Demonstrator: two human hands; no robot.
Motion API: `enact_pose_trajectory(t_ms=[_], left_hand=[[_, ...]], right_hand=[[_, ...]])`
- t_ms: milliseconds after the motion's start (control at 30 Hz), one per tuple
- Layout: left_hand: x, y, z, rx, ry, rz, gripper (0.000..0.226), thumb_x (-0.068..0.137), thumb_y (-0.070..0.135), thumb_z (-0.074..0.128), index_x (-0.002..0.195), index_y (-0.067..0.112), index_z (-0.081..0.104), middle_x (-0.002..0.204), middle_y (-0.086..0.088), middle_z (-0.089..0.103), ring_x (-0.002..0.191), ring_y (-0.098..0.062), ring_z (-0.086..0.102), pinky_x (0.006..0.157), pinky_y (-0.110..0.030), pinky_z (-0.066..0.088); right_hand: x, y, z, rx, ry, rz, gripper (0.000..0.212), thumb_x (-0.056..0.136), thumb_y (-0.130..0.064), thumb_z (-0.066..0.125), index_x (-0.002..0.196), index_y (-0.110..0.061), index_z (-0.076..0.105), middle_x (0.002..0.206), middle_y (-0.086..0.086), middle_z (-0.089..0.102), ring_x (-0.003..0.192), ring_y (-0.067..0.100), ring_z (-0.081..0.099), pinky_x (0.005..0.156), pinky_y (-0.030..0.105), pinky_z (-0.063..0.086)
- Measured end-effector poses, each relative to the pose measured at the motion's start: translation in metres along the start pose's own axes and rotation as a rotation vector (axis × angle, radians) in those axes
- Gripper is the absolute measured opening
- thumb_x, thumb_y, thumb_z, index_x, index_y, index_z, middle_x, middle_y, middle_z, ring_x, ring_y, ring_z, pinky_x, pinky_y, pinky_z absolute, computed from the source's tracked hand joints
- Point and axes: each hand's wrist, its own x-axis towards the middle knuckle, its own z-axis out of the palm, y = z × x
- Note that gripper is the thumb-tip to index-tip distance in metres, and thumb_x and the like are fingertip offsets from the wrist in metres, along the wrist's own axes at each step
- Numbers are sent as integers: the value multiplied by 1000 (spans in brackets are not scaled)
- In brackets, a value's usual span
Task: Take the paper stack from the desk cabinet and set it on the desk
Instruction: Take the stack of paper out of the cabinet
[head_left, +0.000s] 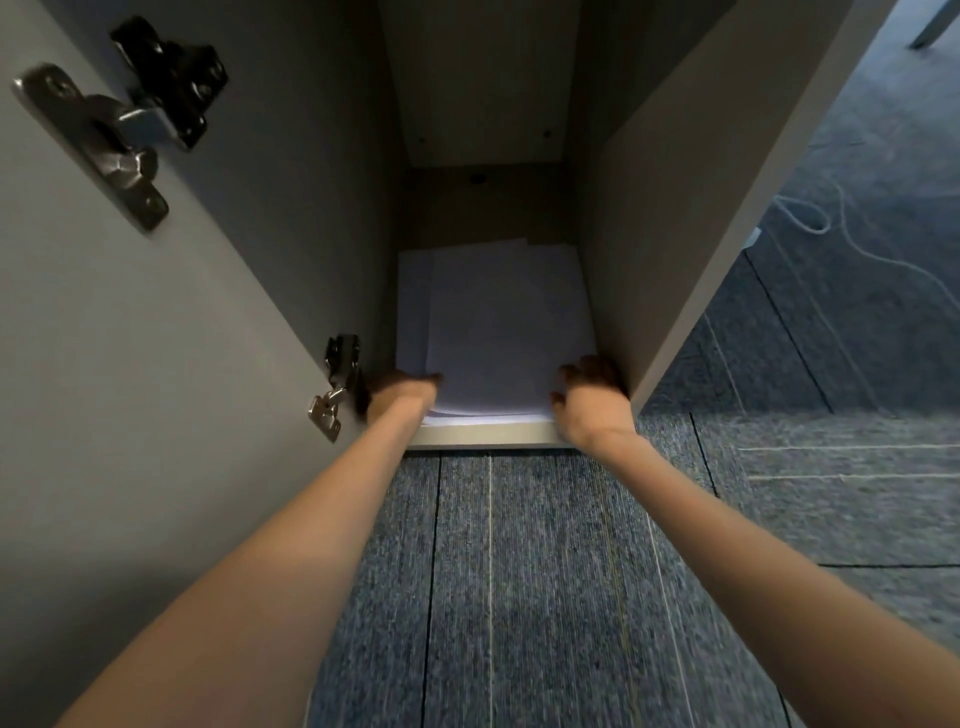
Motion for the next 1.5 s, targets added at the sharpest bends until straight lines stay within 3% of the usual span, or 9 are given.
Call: enact_pose_trajectory(t_ms=[233, 400, 500, 700, 867, 1067, 1267, 1400, 1500], left_hand=[[-1, -1, 2, -103, 65, 2, 85, 81, 61, 59, 143, 6, 41, 148, -14, 44, 134, -31, 45, 109, -37, 39], [-7, 10, 0, -732, -110, -41, 49, 88, 21, 66, 130, 1, 51, 129, -13, 58, 106, -22, 60, 51, -21, 55], [-17, 13, -4, -841, -167, -51, 37, 92, 21, 58, 126, 9, 53, 110, -9, 54, 94, -18, 54, 62, -17, 46], [-22, 4, 2, -828, -153, 24, 41, 96, 5, 46, 137, 0, 45, 146, -18, 47, 110, -29, 62, 79, -34, 59], [-29, -17, 3, -959, -86, 95, 43, 95, -6, 43, 138, 1, 42, 144, -12, 44, 116, -29, 55, 71, -32, 62], [-47, -51, 13, -997, -90, 66, 62, 97, 2, 46, 152, 14, 20, 148, -13, 42, 124, -29, 54, 98, -36, 49], [-70, -71, 9, -1106, -172, 75, 66, 97, 1, 46, 152, 15, 14, 145, -15, 45, 111, -22, 54, 110, -44, 41], [-71, -81, 2, -1098, -272, 116, 49, 96, 1, 47, 142, 10, 32, 140, -12, 51, 117, -24, 55, 108, -45, 42], [-72, -87, -1, -1040, -305, 152, 48, 97, 3, 47, 142, 10, 36, 141, -12, 53, 124, -27, 55, 104, -43, 45]], right_hand=[[0, -2, -3, -3, -2, 11, 41, 91, -17, 46, 130, -7, 51, 143, 16, 40, 138, 34, 29, 108, 37, 35], [-6, -5, -6, 11, -33, 29, 46, 89, -17, 49, 134, -9, 47, 146, 15, 36, 140, 33, 26, 110, 37, 32], [-6, -5, -9, 16, -87, 31, 48, 90, -19, 47, 137, -9, 44, 148, 15, 32, 143, 33, 20, 114, 38, 28], [-2, -7, -16, 41, -231, 46, 57, 96, -25, 39, 149, -8, 25, 160, 15, 12, 149, 31, 6, 121, 36, 12], [-8, -7, -7, 226, -154, 157, 58, 94, -35, 42, 139, 0, 38, 143, 22, 45, 124, 38, 50, 100, 41, 44], [-7, -9, -16, 703, 13, 334, 63, 88, -29, 61, 140, -1, 38, 132, 17, 58, 117, 36, 57, 102, 42, 46], [-15, -7, -29, 1213, -228, 442, 47, 76, -18, 75, 115, -2, 56, 108, 9, 68, 81, 22, 67, 60, 28, 56], [-19, 1, -32, 1448, -422, 379, 48, 76, -18, 73, 122, -7, 63, 114, 11, 72, 105, 29, 69, 94, 44, 53], [-24, 3, -35, 1240, -482, 303, 50, 81, -10, 70, 128, -3, 54, 122, 9, 67, 106, 26, 66, 91, 38, 53]])
